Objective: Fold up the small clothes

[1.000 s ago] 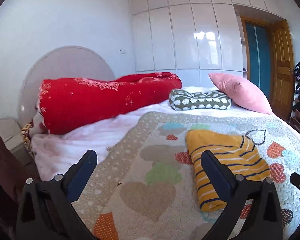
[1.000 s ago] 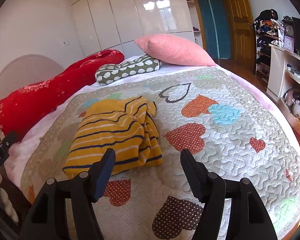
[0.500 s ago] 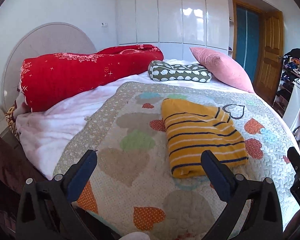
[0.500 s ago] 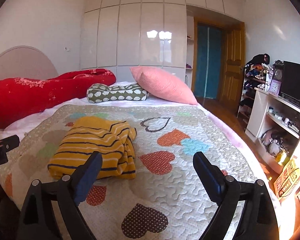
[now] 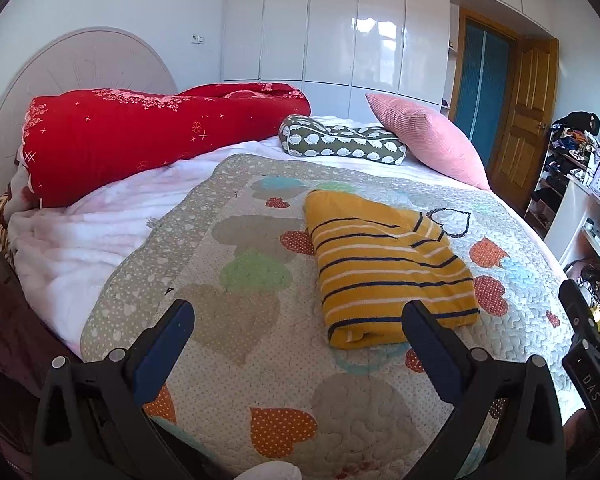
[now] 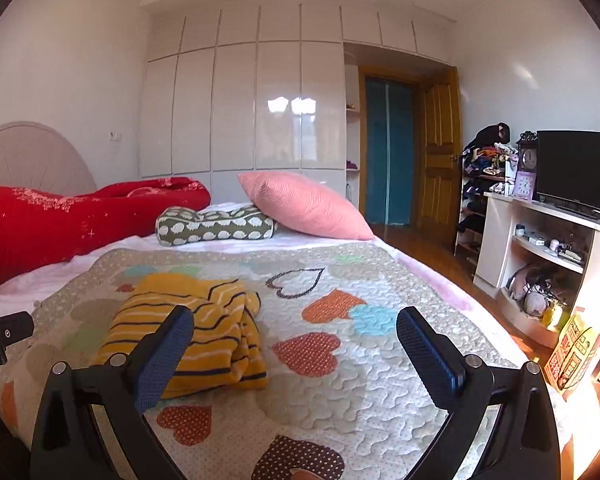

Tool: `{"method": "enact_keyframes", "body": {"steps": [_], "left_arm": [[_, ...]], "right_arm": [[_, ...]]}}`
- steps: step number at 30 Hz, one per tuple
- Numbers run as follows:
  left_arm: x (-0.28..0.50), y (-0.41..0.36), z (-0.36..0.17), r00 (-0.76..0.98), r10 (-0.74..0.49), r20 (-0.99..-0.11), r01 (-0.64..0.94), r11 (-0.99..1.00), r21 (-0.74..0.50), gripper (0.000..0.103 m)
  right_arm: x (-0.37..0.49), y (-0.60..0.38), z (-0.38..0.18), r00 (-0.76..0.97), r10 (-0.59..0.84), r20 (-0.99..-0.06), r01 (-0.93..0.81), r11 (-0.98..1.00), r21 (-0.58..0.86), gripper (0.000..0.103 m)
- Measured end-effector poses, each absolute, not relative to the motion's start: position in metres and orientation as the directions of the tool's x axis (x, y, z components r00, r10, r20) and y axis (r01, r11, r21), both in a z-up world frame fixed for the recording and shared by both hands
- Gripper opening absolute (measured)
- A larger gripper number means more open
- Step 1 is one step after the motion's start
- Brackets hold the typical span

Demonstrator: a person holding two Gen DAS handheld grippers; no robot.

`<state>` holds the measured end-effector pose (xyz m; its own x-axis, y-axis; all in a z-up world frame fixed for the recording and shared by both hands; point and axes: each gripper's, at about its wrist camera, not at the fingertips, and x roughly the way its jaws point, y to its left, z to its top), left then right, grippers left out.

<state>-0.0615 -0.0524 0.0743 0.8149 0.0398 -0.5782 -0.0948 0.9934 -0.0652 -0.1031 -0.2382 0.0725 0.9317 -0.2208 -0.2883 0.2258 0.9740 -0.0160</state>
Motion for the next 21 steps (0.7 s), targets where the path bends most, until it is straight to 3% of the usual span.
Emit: {"method": "enact_keyframes", "body": {"steps": [11, 21], "left_arm": [[-0.046, -0.059, 0.047, 0.754, 0.025, -0.656, -0.059, 0.998, -0.031, 0.103], [-0.039, -0.060, 0.034, 0.725, 0.004, -0.689, -0.050, 0.998, -0.047, 0.103]], "right_arm": [[-0.076, -0.225, 0.044, 0.860, -0.208, -0.466, 0.187, 0.978, -0.092, 0.102], [-0.065, -0.217, 0.031, 0.827, -0.218, -0.518, 0.171, 0.976, -0.137, 0.102]]}}
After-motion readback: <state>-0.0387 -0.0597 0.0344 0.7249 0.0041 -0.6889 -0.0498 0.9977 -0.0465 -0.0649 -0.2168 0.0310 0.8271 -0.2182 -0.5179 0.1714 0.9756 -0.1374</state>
